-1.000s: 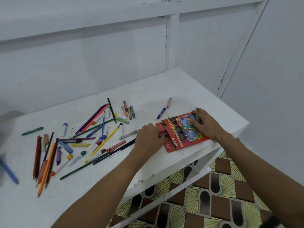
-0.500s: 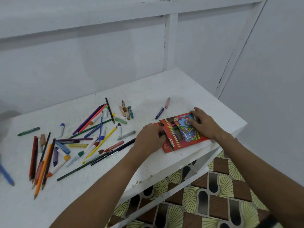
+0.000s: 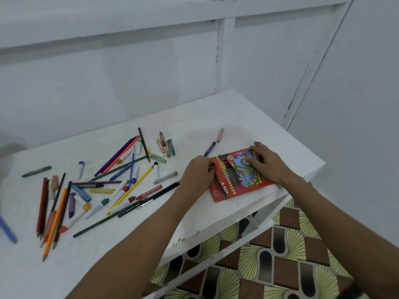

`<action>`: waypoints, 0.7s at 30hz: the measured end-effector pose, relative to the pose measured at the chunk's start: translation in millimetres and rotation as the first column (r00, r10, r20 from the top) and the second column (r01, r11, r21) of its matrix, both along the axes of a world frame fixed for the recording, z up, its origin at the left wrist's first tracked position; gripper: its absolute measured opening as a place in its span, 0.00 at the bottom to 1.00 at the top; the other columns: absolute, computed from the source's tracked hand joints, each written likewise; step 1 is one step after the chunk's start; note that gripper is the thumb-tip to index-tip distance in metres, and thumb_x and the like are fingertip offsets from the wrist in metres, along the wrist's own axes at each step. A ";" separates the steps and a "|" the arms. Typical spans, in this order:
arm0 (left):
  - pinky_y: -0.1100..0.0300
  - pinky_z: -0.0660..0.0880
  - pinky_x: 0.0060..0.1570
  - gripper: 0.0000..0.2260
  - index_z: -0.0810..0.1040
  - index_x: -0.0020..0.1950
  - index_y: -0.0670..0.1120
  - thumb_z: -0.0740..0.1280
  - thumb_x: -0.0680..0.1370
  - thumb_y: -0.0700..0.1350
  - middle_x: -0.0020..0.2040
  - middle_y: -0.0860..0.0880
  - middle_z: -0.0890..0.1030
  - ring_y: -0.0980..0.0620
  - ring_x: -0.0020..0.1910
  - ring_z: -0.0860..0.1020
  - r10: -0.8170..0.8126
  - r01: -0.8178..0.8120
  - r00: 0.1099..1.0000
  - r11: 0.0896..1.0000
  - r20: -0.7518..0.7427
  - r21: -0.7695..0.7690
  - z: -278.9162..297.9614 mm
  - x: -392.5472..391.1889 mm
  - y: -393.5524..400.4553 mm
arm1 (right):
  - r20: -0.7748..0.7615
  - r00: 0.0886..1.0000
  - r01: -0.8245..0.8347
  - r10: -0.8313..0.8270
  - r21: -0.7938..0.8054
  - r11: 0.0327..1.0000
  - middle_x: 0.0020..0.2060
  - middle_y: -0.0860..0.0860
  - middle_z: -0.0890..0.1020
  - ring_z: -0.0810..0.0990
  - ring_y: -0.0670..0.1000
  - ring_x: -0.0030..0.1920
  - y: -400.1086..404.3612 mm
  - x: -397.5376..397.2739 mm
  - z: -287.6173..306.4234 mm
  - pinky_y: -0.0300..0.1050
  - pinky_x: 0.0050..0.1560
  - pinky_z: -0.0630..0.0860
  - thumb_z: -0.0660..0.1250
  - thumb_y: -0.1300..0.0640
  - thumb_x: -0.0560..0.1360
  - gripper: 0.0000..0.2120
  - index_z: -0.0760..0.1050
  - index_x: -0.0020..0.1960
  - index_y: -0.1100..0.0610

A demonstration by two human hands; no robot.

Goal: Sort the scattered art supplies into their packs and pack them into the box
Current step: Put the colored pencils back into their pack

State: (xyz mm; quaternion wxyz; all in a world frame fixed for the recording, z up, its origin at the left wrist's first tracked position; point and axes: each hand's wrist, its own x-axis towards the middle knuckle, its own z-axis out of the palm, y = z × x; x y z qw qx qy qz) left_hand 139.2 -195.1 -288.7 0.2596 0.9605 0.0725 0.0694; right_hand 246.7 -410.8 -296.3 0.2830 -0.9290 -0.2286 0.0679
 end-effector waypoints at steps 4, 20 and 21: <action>0.64 0.64 0.33 0.11 0.80 0.44 0.42 0.64 0.77 0.49 0.41 0.47 0.75 0.51 0.40 0.74 0.082 -0.081 0.996 0.996 -0.043 0.023 -7.1 -3.3 13.3 | 0.002 1.000 0.007 -0.007 -0.015 1.000 0.75 0.54 0.60 0.62 0.53 0.73 0.8 0.2 -0.7 0.48 0.71 0.63 0.58 0.46 0.79 0.26 0.64 0.72 0.59; 0.61 0.71 0.48 0.11 0.81 0.57 0.44 0.65 0.77 0.43 0.53 0.46 0.79 0.50 0.51 0.77 0.107 -0.107 0.993 0.994 -0.051 0.003 9.4 -5.4 28.9 | 0.033 0.998 -0.042 0.046 -0.114 0.993 0.75 0.55 0.58 0.56 0.52 0.75 1.0 1.2 -5.7 0.46 0.73 0.56 0.57 0.44 0.79 0.29 0.59 0.74 0.60; 0.61 0.71 0.51 0.12 0.80 0.59 0.44 0.64 0.77 0.41 0.54 0.45 0.79 0.49 0.53 0.76 0.116 -0.116 0.991 0.993 -0.063 0.004 13.8 -11.4 38.5 | 0.041 0.998 -0.047 0.052 -0.133 0.990 0.75 0.55 0.58 0.55 0.52 0.75 1.0 1.2 -6.7 0.47 0.74 0.56 0.56 0.44 0.80 0.30 0.59 0.75 0.60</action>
